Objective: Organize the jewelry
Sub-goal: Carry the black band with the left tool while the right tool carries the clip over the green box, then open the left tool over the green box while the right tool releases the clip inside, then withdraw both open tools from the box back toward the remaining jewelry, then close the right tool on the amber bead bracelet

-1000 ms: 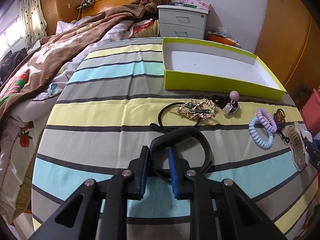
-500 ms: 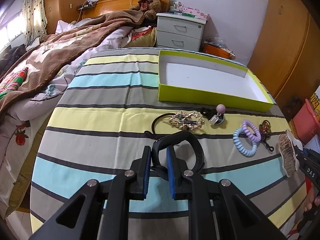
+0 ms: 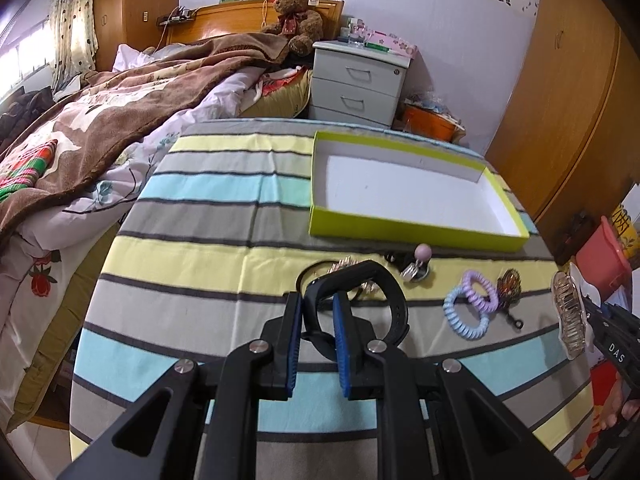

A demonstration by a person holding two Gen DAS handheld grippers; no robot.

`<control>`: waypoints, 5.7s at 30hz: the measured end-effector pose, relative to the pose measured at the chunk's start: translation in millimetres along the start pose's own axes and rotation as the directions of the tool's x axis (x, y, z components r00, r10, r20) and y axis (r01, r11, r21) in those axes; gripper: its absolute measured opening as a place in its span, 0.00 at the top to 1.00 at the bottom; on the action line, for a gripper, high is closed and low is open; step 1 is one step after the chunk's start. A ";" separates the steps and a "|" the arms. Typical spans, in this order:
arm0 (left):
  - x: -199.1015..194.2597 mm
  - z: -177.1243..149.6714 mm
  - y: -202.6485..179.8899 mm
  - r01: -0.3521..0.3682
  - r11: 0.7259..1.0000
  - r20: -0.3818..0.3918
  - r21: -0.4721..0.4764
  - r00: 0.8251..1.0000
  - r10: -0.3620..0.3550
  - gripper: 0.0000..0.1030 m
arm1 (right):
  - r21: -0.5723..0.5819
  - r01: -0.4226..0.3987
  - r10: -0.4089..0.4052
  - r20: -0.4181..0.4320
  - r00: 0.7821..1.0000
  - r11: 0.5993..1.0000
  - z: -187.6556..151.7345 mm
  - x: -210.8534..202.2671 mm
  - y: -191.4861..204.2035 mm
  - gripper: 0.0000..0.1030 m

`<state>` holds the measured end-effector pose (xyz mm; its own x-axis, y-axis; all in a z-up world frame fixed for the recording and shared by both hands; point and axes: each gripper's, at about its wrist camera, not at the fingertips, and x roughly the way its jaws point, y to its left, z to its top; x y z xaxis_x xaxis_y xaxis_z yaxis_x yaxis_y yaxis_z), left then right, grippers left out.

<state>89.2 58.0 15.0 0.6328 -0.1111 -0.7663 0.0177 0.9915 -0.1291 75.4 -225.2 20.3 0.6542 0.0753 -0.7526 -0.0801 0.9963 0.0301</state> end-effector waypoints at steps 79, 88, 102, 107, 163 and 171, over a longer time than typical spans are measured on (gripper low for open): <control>164.8 130.2 -33.6 0.078 0.996 -0.169 -0.046 0.982 -0.085 0.76 | -0.074 0.082 -0.094 -0.170 0.981 0.994 138.0 179.3 6.8 0.79; 154.9 130.4 -37.5 0.067 0.997 -0.156 -0.030 0.985 -0.071 0.66 | -0.069 0.076 -0.085 -0.150 0.985 0.995 139.3 168.8 5.3 0.66; 104.0 114.9 -46.9 0.028 1.000 -0.064 0.013 0.998 -0.028 0.56 | -0.036 0.066 -0.068 -0.054 0.996 0.997 130.1 121.6 7.9 0.62; 78.3 103.0 -51.3 -0.002 0.999 -0.009 0.039 1.000 0.002 0.55 | -0.003 0.044 -0.044 -0.006 0.999 0.999 120.5 92.8 10.0 0.62; 13.1 -34.9 28.8 0.104 0.992 0.011 -0.075 0.995 -0.103 0.52 | 0.154 -0.008 0.021 -0.081 0.997 0.988 -2.3 80.1 11.9 0.62; 17.8 -35.4 32.7 0.090 0.992 -0.007 -0.090 0.996 -0.091 0.52 | 0.095 0.038 -0.031 -0.074 0.997 0.995 -3.2 81.0 16.8 0.62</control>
<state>73.7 86.1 -25.2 0.6230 -0.2015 -0.7559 0.0050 0.9673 -0.2537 124.6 -202.5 -42.2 0.5992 0.0416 -0.7995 0.0164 0.9978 0.0642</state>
